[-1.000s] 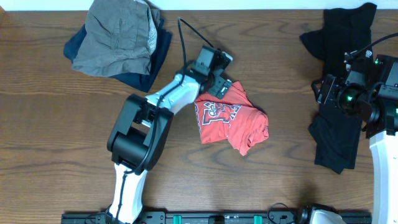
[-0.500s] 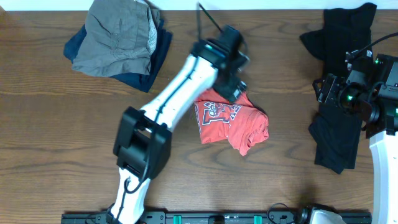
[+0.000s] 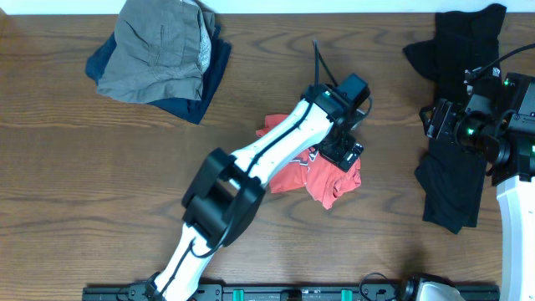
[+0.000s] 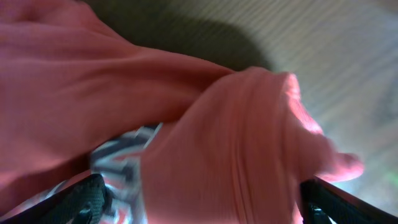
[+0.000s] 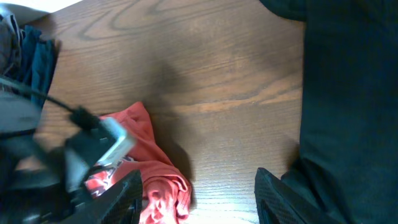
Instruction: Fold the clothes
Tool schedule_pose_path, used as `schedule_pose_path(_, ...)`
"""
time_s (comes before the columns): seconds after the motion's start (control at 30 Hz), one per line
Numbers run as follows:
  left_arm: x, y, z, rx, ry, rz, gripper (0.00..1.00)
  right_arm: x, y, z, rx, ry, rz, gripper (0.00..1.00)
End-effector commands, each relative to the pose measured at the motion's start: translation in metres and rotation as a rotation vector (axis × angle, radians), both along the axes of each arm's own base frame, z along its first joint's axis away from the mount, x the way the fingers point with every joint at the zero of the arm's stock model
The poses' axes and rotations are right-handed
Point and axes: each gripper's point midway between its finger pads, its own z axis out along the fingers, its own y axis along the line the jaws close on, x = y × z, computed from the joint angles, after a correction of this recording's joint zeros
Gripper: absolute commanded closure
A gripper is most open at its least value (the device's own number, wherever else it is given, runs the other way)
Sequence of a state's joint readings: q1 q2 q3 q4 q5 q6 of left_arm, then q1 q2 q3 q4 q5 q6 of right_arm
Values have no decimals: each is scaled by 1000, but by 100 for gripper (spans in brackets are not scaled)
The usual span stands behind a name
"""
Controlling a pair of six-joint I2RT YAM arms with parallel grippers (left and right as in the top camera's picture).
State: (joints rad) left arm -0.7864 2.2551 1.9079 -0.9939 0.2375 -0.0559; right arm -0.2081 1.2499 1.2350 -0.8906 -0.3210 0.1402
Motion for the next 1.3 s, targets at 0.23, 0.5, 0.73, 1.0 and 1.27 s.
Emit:
schedule_pose_path(0.23,-16,3,-89,104,146,46,2,0,-4,0,-12,-2,-1,43)
schedule_pose_path(0.5,30,63,-102,326,-19,117,11,0,-5,0,-16,-2,-3,42)
schedule_pose_path(0.73,62,82,-102,341,-98,31,63,0,-7,-1,-27,2,-13,42)
schedule_pose_path(1.0,70,83,-98,331,-123,-81,94,0,-9,-2,-36,5,-20,42)
schedule_pose_path(1.27,94,116,-28,366,-203,-41,94,1,-10,-1,-39,1,-21,42)
